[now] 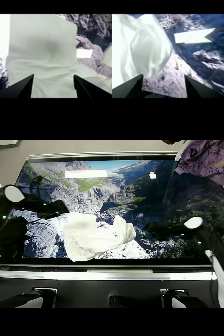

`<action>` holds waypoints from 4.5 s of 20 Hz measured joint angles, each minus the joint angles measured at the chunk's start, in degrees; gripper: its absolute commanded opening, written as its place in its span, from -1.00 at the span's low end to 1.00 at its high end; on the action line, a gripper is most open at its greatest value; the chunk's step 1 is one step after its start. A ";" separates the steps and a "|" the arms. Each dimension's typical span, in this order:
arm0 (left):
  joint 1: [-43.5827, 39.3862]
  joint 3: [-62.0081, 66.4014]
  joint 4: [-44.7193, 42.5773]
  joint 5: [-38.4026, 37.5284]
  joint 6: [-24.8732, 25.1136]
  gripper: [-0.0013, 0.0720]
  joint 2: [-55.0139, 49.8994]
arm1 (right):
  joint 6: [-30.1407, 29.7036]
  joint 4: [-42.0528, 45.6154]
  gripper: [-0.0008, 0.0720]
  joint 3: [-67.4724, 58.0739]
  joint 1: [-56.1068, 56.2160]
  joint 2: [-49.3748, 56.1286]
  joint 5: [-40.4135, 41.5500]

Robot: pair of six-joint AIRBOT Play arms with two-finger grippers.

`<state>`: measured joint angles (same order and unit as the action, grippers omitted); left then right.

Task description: Fold the clothes and pants, and hang the long-sleeved shirts on hangers.

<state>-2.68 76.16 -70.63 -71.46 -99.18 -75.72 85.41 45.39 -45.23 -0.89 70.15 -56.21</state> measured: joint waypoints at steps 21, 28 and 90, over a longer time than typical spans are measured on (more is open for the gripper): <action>12.79 -13.66 -1.86 -0.09 2.47 0.48 4.76 | -6.54 -11.69 -0.89 1.73 6.78 9.70 12.92; 18.03 -30.08 13.46 10.29 14.82 0.48 4.37 | -6.56 -10.84 -0.89 1.68 6.78 5.68 10.27; 18.01 -10.27 -1.77 0.92 4.02 0.93 3.58 | 16.96 29.18 -0.90 -37.88 6.75 18.67 -12.24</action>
<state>15.33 65.89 -72.40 -70.54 -95.15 -72.14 102.37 74.56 -83.11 5.87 88.82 -68.45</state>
